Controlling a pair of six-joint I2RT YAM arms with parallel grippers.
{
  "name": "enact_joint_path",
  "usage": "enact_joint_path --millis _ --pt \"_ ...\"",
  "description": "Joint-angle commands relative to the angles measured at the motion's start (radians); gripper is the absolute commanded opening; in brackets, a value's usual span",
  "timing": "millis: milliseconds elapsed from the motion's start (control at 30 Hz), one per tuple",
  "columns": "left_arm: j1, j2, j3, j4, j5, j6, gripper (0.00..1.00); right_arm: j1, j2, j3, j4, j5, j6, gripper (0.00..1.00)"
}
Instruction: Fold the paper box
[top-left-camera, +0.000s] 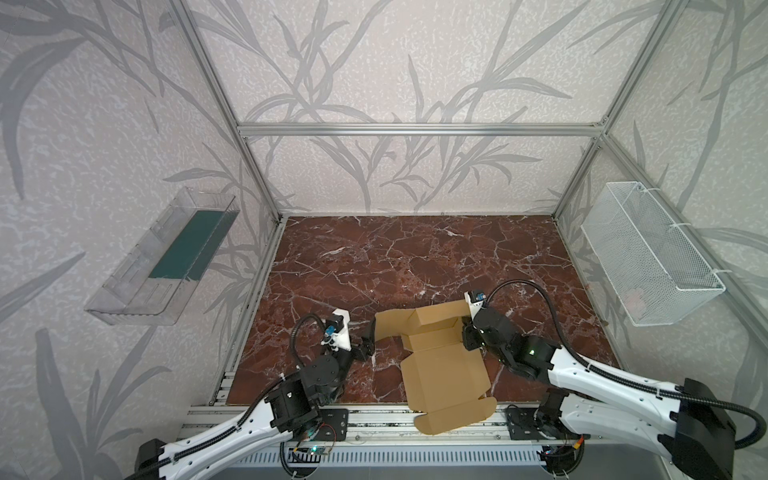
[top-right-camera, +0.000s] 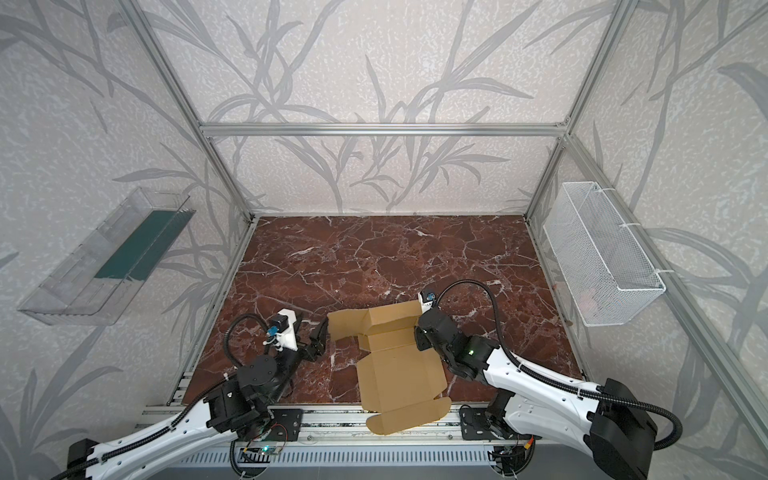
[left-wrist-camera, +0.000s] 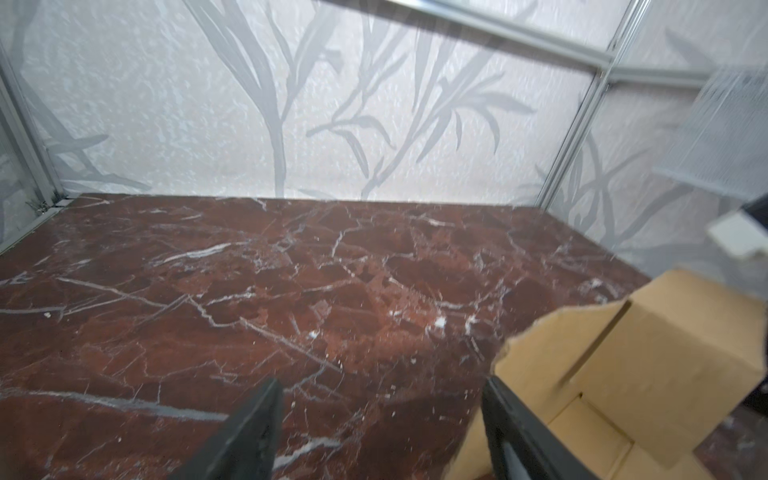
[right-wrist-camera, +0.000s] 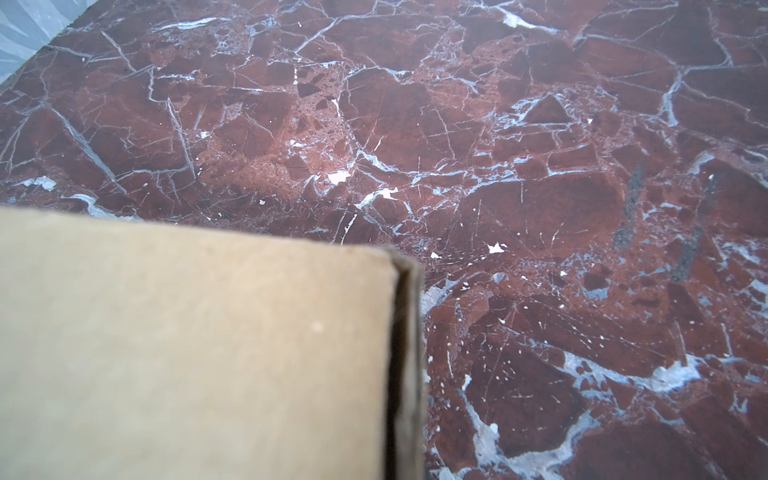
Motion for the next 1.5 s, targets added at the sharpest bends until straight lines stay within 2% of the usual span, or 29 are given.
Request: enact_joint_path --millis 0,100,167,200,300,467,667,800,967,1167,1467 --pt "0.008 -0.091 -0.009 0.018 -0.025 0.009 0.76 -0.004 -0.018 -0.009 -0.006 0.01 -0.005 0.0" --pt "0.008 -0.125 0.01 -0.039 -0.069 0.02 0.76 -0.004 -0.012 -0.005 -0.006 0.012 -0.011 0.0" --pt "0.008 -0.11 0.01 -0.066 -0.148 0.018 0.77 -0.005 -0.013 -0.005 -0.004 0.011 -0.011 0.0" --pt "0.011 -0.09 0.006 -0.065 -0.15 0.021 0.78 -0.005 -0.016 -0.006 -0.003 0.01 -0.014 0.0" --pt "0.013 0.032 0.009 -0.054 -0.075 0.011 0.78 -0.005 -0.021 -0.009 0.007 0.005 -0.018 0.0" --pt "0.018 0.331 0.046 0.05 0.062 0.025 0.79 -0.005 -0.024 -0.017 0.043 -0.022 -0.03 0.0" --pt "0.036 0.502 0.076 0.172 0.181 0.052 0.8 -0.006 -0.031 -0.025 0.054 -0.042 -0.025 0.0" --pt "0.04 0.54 0.073 0.211 0.286 0.039 0.8 -0.006 -0.029 -0.023 0.043 -0.033 -0.023 0.0" --pt "0.039 0.536 0.038 0.248 0.36 0.027 0.8 -0.005 -0.028 -0.026 0.048 -0.034 -0.02 0.0" --pt "0.04 0.506 0.026 0.231 0.425 -0.01 0.8 -0.006 -0.009 -0.02 0.043 -0.026 -0.013 0.0" --pt "0.038 0.546 -0.002 0.263 0.485 -0.039 0.8 -0.005 0.002 -0.014 0.038 -0.023 -0.004 0.0"
